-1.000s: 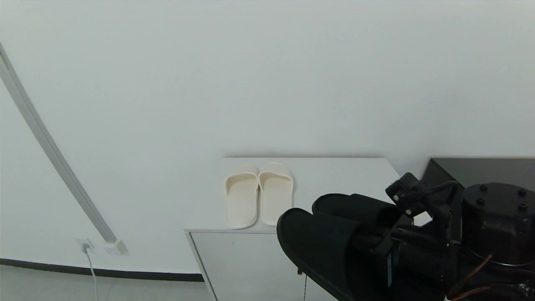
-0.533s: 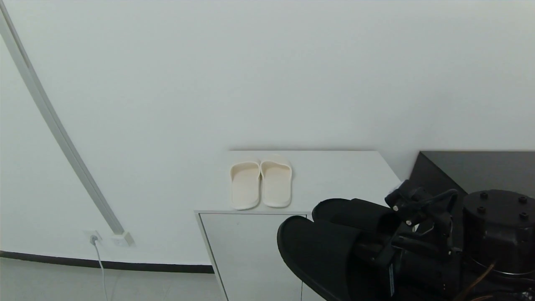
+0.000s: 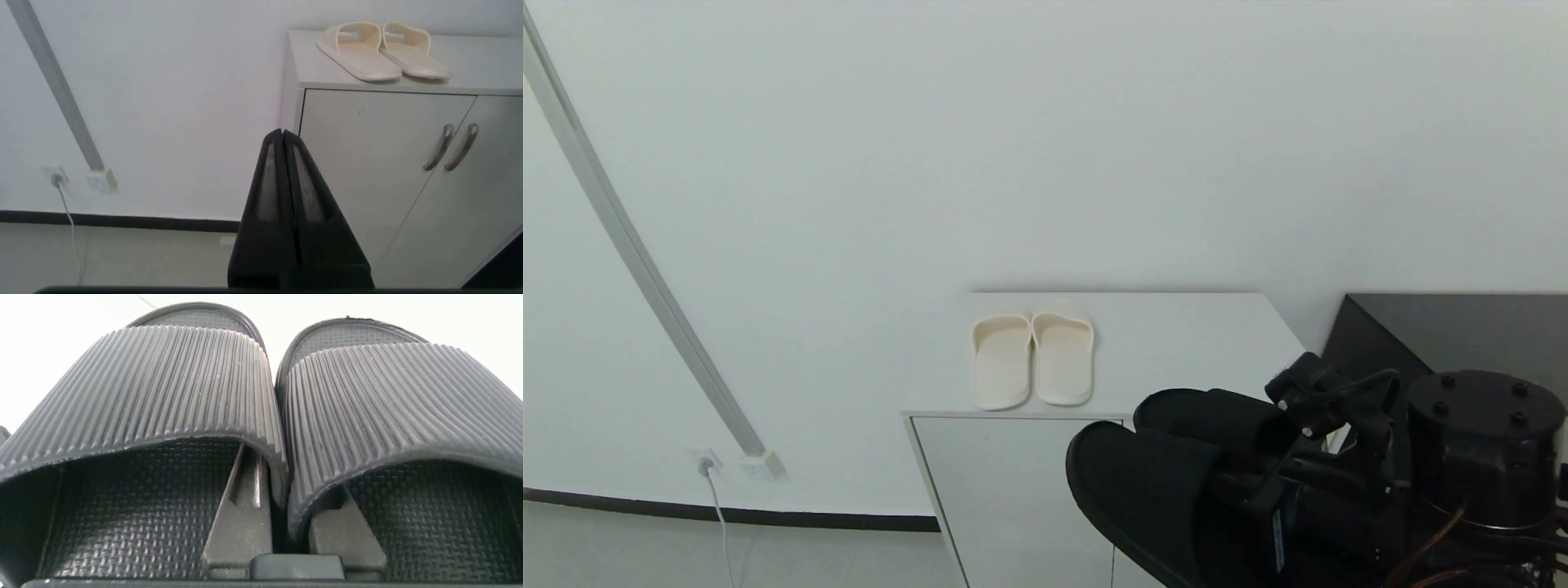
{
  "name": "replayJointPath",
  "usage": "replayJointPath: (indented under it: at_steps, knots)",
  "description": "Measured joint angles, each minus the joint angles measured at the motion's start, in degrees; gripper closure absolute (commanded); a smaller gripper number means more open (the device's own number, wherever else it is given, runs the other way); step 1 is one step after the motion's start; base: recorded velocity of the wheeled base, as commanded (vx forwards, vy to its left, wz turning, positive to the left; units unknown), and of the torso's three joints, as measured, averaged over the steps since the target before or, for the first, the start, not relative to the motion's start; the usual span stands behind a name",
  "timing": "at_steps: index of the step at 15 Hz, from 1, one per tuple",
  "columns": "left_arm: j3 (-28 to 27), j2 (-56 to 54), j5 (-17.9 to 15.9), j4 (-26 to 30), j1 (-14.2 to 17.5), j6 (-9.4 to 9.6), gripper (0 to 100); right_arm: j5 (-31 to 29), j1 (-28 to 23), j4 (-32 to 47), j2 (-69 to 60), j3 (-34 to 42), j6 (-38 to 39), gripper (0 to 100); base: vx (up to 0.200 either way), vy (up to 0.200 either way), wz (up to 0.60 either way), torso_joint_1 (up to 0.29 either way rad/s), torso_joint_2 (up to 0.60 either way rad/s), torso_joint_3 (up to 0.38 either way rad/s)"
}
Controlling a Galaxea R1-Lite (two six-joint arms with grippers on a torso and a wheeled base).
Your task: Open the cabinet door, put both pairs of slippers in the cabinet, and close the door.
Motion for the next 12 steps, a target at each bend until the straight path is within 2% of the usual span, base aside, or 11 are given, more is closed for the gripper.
replayJointPath:
  at_steps: [3,6,7,12]
  knots:
    - [0.00,0.00,0.07,-0.02,-0.02,-0.02,100,-0.05,0.05,-0.11,0.41,0.46,0.00,100,0.000,0.000,0.00,-0.025,0.06,0.037]
    - [0.00,0.00,-0.04,0.00,0.00,-0.02,100,-0.05,0.05,-0.05,0.39,1.02,-0.11,100,0.000,0.000,0.00,-0.146,0.35,0.194]
    - [0.00,0.00,-0.26,0.00,0.00,-0.04,0,-0.05,0.09,-0.05,0.39,1.10,-0.62,100,0.000,0.000,0.00,-0.163,0.40,0.217]
    - [0.00,0.00,-0.34,0.00,-0.02,-0.04,0,-0.05,0.09,-0.02,0.39,1.35,-1.23,100,0.000,0.000,0.00,-0.215,0.52,0.288]
